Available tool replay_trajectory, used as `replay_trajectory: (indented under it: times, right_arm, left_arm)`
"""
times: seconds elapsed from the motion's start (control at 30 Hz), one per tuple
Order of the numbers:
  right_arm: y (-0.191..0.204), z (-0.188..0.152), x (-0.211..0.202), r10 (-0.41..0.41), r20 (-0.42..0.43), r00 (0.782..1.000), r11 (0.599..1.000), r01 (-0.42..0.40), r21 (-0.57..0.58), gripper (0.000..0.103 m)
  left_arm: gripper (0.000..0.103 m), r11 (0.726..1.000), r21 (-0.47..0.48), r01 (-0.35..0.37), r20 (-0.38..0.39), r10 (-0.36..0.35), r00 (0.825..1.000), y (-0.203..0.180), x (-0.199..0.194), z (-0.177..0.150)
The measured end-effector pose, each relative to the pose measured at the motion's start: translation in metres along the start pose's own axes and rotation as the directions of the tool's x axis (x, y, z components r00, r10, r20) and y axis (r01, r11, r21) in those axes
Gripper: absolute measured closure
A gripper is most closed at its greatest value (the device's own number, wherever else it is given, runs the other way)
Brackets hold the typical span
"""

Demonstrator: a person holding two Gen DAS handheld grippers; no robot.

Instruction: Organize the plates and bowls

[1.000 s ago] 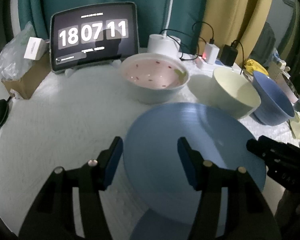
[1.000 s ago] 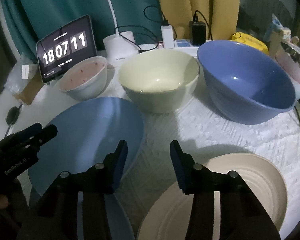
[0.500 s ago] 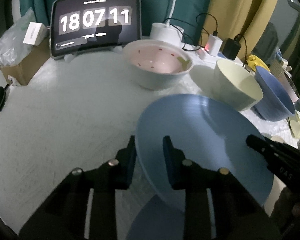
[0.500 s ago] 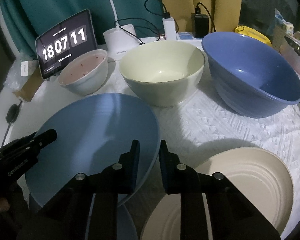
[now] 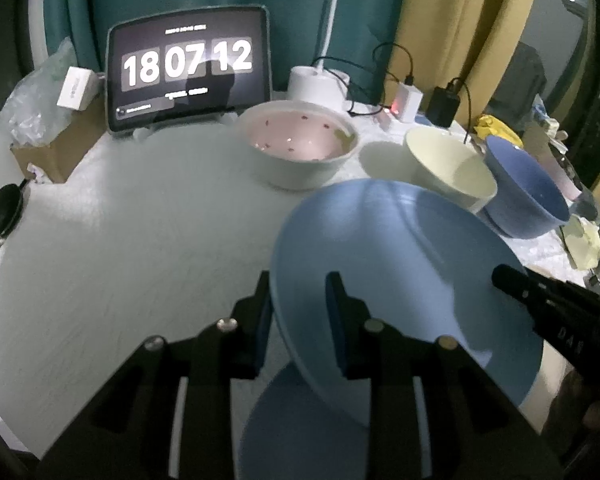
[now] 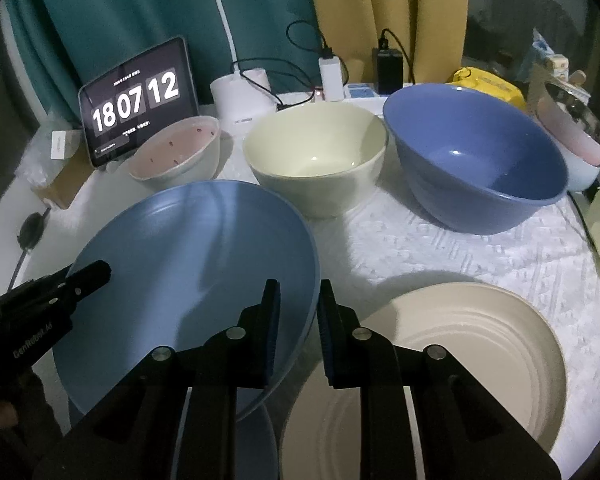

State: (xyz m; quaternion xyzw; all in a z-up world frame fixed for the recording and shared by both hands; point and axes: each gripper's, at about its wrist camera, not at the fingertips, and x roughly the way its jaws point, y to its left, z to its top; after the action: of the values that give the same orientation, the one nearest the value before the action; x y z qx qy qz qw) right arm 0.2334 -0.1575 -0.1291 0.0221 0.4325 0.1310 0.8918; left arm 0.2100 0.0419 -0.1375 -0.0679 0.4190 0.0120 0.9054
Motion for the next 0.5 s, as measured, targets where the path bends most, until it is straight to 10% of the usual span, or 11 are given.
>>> replay_trajectory:
  times: [0.5]
  right_arm:
    - [-0.021,-0.016,-0.040,-0.012,0.066,0.998,0.999,0.010,0.036,0.083]
  left_arm:
    - [0.076,0.998,0.054,0.015,0.035,-0.017,0.999,-0.034,-0.031,-0.012]
